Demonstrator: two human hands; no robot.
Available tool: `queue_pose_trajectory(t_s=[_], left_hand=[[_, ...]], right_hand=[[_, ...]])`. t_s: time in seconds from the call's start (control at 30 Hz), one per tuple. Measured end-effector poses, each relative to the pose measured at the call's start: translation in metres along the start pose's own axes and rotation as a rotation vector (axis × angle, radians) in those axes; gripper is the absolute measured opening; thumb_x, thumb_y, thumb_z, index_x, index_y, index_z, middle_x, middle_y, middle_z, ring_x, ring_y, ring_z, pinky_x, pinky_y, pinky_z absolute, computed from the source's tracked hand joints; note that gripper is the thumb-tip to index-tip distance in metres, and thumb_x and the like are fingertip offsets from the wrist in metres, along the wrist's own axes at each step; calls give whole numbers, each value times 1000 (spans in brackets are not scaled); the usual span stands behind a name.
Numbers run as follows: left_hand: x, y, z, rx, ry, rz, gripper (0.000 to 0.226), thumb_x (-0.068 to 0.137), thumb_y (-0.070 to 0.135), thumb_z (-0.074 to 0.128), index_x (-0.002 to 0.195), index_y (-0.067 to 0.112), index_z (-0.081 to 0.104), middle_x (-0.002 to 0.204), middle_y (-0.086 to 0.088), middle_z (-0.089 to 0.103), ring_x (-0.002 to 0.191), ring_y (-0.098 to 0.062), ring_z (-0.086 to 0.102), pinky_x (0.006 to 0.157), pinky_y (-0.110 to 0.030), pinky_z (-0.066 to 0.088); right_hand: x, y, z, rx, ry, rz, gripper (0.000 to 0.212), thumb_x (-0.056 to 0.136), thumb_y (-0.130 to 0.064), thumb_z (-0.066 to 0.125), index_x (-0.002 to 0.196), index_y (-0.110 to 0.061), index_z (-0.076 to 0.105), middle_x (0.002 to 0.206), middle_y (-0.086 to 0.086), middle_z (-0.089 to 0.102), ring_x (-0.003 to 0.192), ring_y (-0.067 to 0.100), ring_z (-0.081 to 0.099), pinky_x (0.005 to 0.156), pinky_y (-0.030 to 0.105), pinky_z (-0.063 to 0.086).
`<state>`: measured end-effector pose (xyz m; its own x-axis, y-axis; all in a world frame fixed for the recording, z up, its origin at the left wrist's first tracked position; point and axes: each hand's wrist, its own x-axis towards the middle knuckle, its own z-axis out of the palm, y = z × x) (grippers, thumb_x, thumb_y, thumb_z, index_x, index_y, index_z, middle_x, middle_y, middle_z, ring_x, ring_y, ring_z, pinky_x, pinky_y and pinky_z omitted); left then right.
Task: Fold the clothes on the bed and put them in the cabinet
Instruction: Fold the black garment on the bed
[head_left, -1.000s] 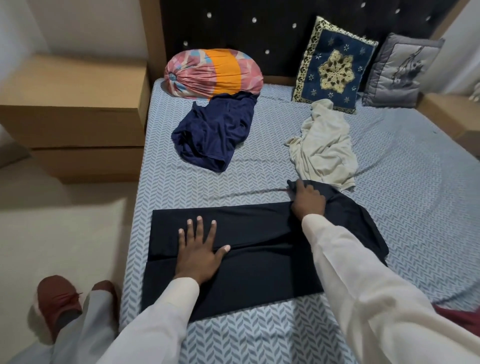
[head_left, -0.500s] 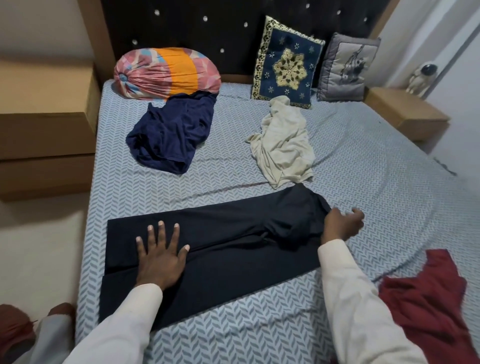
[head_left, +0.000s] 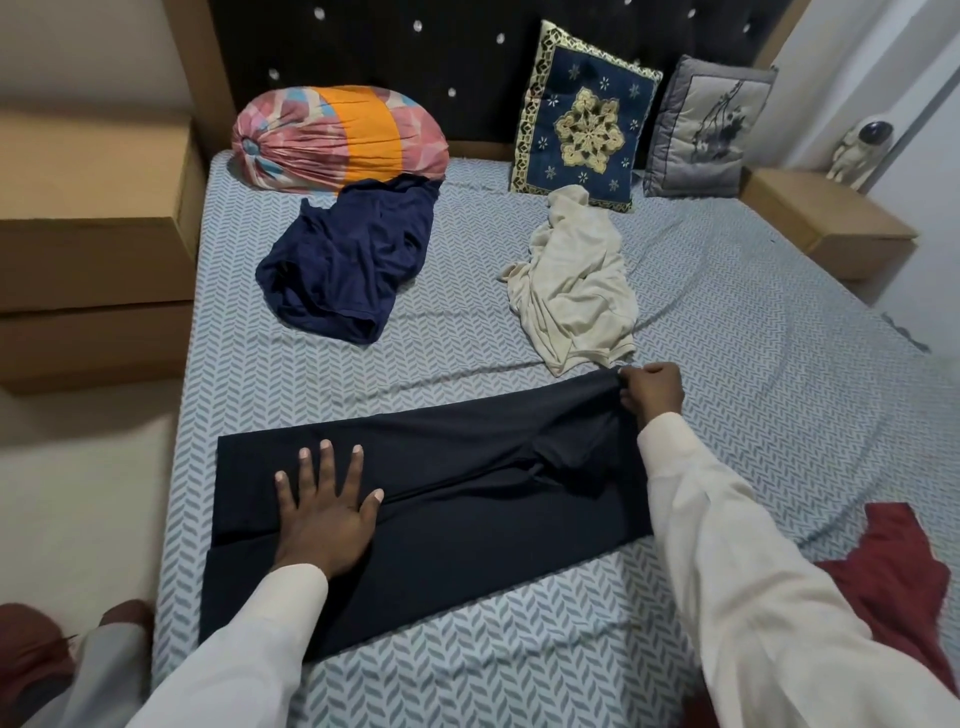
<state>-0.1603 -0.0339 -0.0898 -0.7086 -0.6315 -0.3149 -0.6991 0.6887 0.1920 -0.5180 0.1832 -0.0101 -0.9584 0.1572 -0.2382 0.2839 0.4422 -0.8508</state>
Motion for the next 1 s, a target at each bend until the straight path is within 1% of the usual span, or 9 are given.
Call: queue_pose_trajectory(t_s=[0.1, 0.2, 0.27, 0.37, 0.47, 0.6, 0.8, 0.9, 1.0], left_hand=[[0, 0, 0, -14, 3, 0, 67, 98, 59, 13, 153, 31, -13, 160, -8, -22, 145, -30, -27, 112, -54, -20], [-1, 1, 0, -12, -5, -3, 67, 98, 59, 13, 153, 31, -14, 161, -8, -22, 145, -30, -27, 112, -54, -20], [-1, 1, -1, -17, -1, -3, 67, 98, 59, 13, 153, 31, -14, 161, -7, -22, 145, -30, -27, 112, -53, -21], [-2, 0, -1, -25, 2, -3, 67, 98, 59, 13, 153, 32, -13, 161, -7, -22, 145, -29, -27, 113, -53, -20], [-3, 1, -1, -30, 11, -3, 67, 98, 59, 14, 153, 33, -13, 161, -6, -21, 145, -29, -26, 113, -52, -20], [-3, 1, 0, -9, 28, -7, 67, 98, 59, 13, 153, 32, -14, 161, -7, -21, 146, -29, -26, 113, -53, -19], [-1, 1, 1, 0, 45, -3, 67, 98, 59, 14, 153, 32, -12, 161, -7, -20, 146, -30, -24, 113, -53, -19], [-1, 0, -1, -15, 4, -5, 67, 98, 59, 14, 153, 33, -12, 161, -7, -21, 146, -29, -26, 113, -53, -19], [0, -2, -7, -21, -55, 7, 67, 98, 61, 15, 153, 34, -12, 161, -6, -22, 146, -29, -26, 113, -52, -19]], right_hand=[[0, 14, -15, -130, 47, -36, 46, 65, -28, 67, 106, -22, 47, 104, 18, 65, 76, 32, 66, 79, 46, 57], [-14, 26, -18, -388, 71, -139, 52, 82, -24, 62, 129, -15, 41, 131, 21, 46, 113, 43, 53, 96, 46, 44], [-31, 29, -4, -420, 82, -378, 46, 86, -20, 60, 129, -10, 48, 127, 23, 49, 114, 43, 51, 98, 46, 42], [-53, 38, 31, -702, -165, -691, 34, 91, -27, 55, 120, -10, 58, 116, 20, 57, 109, 39, 54, 93, 44, 45], [-53, 41, 44, -978, -290, -646, 34, 96, -30, 48, 120, -8, 56, 123, 19, 52, 114, 39, 50, 94, 44, 43], [-27, 41, 36, -984, -126, -450, 49, 89, -25, 49, 134, -5, 47, 138, 19, 43, 124, 39, 43, 99, 42, 39], [-6, 33, 31, -928, -392, -291, 62, 94, -27, 46, 152, -17, 28, 156, 15, 20, 140, 41, 24, 114, 43, 24], [2, 27, 16, -750, -497, -260, 57, 93, -18, 51, 149, -14, 38, 156, 14, 30, 142, 33, 31, 115, 35, 25], [-5, 37, -8, -616, -336, -432, 46, 90, -10, 52, 136, -10, 55, 138, 14, 56, 129, 30, 51, 110, 33, 35]])
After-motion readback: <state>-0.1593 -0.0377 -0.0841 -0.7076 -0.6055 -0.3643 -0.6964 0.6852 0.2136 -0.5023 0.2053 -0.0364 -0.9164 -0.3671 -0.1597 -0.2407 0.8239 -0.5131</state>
